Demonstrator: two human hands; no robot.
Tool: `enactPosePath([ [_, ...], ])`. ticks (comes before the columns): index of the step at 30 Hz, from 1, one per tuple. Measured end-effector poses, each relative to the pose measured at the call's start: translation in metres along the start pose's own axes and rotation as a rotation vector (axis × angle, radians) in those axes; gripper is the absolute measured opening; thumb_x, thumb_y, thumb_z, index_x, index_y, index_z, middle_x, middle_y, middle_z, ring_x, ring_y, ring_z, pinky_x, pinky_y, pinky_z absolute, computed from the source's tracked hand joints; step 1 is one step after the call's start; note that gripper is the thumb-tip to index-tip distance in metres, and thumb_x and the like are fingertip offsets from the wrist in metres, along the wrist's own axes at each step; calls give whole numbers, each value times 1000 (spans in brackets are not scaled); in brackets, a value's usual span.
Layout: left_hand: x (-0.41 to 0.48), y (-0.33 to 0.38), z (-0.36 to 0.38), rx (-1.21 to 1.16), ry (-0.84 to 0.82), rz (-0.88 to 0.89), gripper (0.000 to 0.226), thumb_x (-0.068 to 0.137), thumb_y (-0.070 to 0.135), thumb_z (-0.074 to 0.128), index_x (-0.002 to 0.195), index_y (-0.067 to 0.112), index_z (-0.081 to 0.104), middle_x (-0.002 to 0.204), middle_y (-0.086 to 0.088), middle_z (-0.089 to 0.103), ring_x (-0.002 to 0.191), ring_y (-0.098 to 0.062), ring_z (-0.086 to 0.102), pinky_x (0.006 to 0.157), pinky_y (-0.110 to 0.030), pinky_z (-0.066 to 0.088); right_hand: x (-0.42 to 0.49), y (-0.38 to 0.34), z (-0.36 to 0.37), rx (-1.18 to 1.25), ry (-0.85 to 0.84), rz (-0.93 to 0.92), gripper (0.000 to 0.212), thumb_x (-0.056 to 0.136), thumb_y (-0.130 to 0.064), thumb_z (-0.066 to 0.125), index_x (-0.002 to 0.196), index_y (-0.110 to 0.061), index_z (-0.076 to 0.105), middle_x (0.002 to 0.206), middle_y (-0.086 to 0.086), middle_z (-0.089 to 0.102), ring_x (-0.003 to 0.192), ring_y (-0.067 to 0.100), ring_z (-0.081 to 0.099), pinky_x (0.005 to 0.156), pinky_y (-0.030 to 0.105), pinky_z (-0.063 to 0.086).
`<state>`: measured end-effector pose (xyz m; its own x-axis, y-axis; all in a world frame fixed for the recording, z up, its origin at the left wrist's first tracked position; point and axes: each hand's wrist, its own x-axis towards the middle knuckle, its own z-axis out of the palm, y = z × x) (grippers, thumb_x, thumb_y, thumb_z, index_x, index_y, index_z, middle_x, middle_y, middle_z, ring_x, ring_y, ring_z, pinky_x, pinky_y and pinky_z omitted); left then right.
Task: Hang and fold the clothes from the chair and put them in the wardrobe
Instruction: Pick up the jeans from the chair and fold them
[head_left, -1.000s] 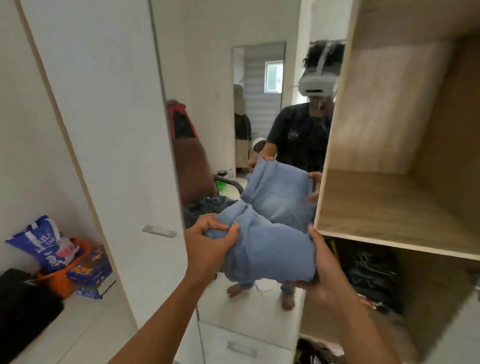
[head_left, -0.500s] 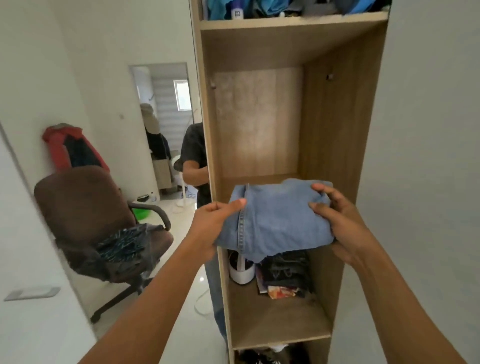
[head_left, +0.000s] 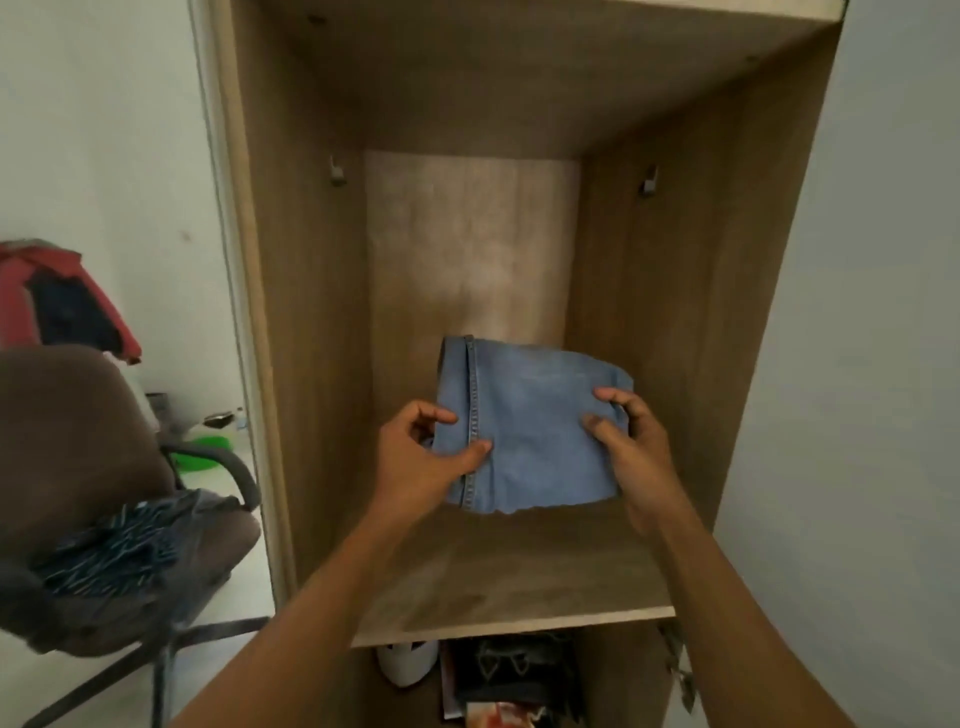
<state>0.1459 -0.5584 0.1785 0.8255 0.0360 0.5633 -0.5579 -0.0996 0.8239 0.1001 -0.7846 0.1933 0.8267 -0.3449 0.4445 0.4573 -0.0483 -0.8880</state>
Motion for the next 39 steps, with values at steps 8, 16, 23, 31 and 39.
enactPosePath([
  [8, 63, -89, 37, 125, 70, 68, 46, 58, 3, 94, 84, 23, 62, 87, 6, 67, 83, 8, 63, 72, -7, 48, 88, 85, 18, -163, -44, 22, 36, 82, -11, 77, 111, -21, 57, 102, -9, 63, 88, 0, 62, 74, 11, 49],
  [16, 140, -131, 49, 183, 131, 212, 42, 59, 30, 91, 89, 18, 64, 94, 4, 61, 92, 1, 60, 80, -10, 48, 185, 138, 41, -96, -30, 54, 36, 82, 5, 68, 106, -21, 61, 101, -10, 64, 84, -5, 64, 67, 9, 50],
  [23, 153, -185, 56, 630, 39, -60, 60, 74, 50, 67, 121, 13, 63, 126, -12, 57, 115, -27, 55, 94, -30, 45, 218, 193, 48, -229, -86, 96, 55, 78, 1, 76, 126, -17, 56, 121, 12, 63, 102, 21, 62, 79, 15, 54],
  [31, 103, -194, 62, 1121, -303, -9, 61, 93, 54, 23, 148, 37, 42, 162, 8, 25, 151, -39, 12, 111, -67, 22, 146, 224, 56, -945, -238, -292, 46, 79, -52, 49, 116, -29, 64, 119, -3, 62, 113, 24, 54, 79, 41, 54],
  [39, 101, -217, 51, 1037, -413, -118, 86, 86, 68, 8, 158, 23, -5, 166, 6, -10, 141, -16, -32, 124, -44, -6, 126, 234, 62, -1110, -301, -235, 61, 82, -33, 68, 139, -29, 47, 144, -1, 50, 130, 22, 45, 85, 49, 48],
])
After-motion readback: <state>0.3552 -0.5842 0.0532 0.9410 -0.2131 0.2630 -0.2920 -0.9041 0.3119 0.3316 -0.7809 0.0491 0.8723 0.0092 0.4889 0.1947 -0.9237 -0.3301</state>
